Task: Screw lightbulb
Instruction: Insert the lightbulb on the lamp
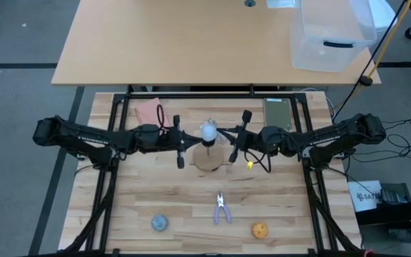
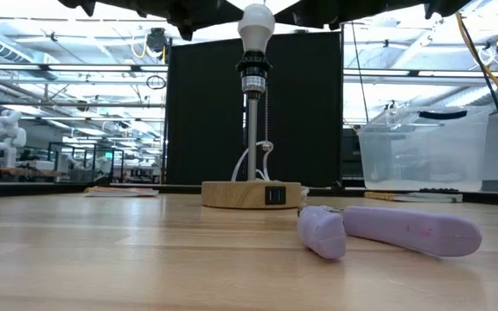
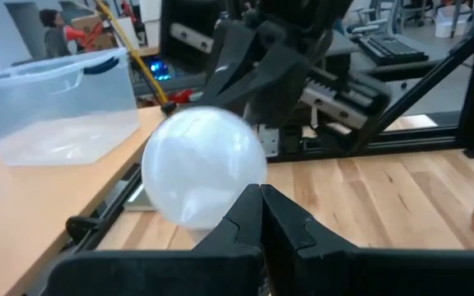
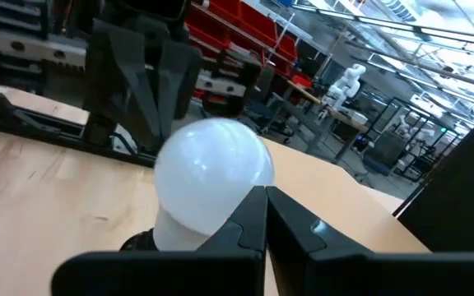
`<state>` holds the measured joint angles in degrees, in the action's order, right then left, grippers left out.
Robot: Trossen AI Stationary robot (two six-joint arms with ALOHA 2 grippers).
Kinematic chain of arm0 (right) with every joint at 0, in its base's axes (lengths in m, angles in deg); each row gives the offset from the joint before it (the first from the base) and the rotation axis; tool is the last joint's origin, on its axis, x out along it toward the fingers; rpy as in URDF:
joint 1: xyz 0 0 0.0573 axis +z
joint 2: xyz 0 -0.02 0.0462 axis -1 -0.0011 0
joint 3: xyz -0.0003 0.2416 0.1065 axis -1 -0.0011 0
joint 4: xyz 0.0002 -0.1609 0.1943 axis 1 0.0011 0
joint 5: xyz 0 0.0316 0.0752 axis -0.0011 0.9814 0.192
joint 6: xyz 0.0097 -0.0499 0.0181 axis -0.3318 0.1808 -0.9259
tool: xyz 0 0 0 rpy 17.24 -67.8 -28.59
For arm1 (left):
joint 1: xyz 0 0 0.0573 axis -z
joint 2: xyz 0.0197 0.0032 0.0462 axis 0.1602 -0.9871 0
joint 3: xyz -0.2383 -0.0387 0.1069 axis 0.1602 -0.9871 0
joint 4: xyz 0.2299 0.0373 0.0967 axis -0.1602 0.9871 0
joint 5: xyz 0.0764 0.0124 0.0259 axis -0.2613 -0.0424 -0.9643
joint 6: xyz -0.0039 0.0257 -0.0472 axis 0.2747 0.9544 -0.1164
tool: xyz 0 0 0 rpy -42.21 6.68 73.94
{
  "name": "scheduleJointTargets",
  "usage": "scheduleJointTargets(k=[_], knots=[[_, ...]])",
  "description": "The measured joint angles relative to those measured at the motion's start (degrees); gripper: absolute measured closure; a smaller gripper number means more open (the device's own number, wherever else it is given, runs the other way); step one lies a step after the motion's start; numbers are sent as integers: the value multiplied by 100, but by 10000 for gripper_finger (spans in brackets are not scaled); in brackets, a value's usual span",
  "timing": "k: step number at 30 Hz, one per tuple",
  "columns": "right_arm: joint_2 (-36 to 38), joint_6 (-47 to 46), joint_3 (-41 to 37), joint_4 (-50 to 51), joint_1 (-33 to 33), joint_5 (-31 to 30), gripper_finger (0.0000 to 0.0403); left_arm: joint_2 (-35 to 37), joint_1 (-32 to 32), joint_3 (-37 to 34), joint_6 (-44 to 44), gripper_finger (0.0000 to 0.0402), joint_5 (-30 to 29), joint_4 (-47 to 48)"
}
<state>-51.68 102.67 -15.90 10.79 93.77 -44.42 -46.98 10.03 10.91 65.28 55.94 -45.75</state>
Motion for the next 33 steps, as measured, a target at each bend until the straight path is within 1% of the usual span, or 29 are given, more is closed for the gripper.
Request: scheduleJointTargets(k=[4,10,14,20,23,26,31,33], knots=[[7,-7,0,38,-9,195,403,-2,-123,0,-133,402,26,19],[18,-68,2,193,11,245,403,0,-185,0,-138,402,33,26],[20,-72,2,273,36,380,403,3,-185,0,-134,402,1,44],[-20,2,1,427,169,615,403,7,-202,9,-171,401,-479,187],[-13,19,-7,394,203,819,403,0,-208,7,-239,402,-568,271],[-7,18,-4,406,238,826,403,0,-256,7,-293,402,-747,269],[-7,12,-4,437,303,778,403,0,-426,7,-686,402,-1351,291],[-7,-11,-4,442,308,767,403,0,-478,7,-766,402,-1423,311]])
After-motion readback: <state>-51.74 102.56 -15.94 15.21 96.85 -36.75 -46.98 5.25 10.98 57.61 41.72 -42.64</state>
